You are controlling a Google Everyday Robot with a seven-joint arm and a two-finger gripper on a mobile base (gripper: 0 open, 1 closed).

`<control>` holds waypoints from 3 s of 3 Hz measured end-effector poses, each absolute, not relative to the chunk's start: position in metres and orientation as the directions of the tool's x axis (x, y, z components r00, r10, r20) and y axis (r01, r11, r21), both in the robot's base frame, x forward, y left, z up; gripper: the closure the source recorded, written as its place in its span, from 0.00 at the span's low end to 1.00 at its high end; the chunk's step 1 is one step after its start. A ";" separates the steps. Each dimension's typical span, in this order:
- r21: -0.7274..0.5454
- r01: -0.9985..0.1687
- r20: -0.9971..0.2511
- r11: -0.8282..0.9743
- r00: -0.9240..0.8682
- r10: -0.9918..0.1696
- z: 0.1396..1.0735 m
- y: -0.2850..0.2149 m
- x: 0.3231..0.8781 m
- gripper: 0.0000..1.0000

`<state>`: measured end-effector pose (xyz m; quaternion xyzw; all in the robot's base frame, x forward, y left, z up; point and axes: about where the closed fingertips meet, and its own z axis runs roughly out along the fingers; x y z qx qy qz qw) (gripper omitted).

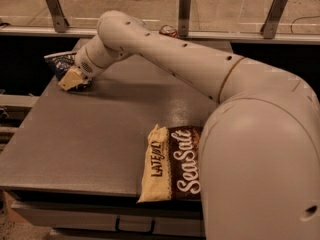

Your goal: Move blue chip bag near coke can

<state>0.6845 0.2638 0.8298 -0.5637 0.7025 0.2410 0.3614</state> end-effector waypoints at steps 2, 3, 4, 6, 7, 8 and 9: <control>-0.069 -0.966 -0.780 0.248 -0.103 -0.618 0.835 0.264 0.684 1.00; -0.069 -0.966 -0.780 0.248 -0.103 -0.618 0.836 0.264 0.684 1.00; -0.069 -0.966 -0.780 0.248 -0.103 -0.618 0.836 0.264 0.684 1.00; -0.069 -0.966 -0.780 0.248 -0.103 -0.618 0.837 0.264 0.684 0.89; -0.069 -0.966 -0.780 0.248 -0.103 -0.618 0.837 0.264 0.684 0.71; -0.069 -0.966 -0.780 0.248 -0.103 -0.618 0.837 0.264 0.684 0.47; -0.069 -0.966 -0.780 0.248 -0.103 -0.618 0.838 0.264 0.684 0.24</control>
Offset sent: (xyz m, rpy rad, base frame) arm -0.0408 -0.1184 0.1638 0.1120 -0.2680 -0.0295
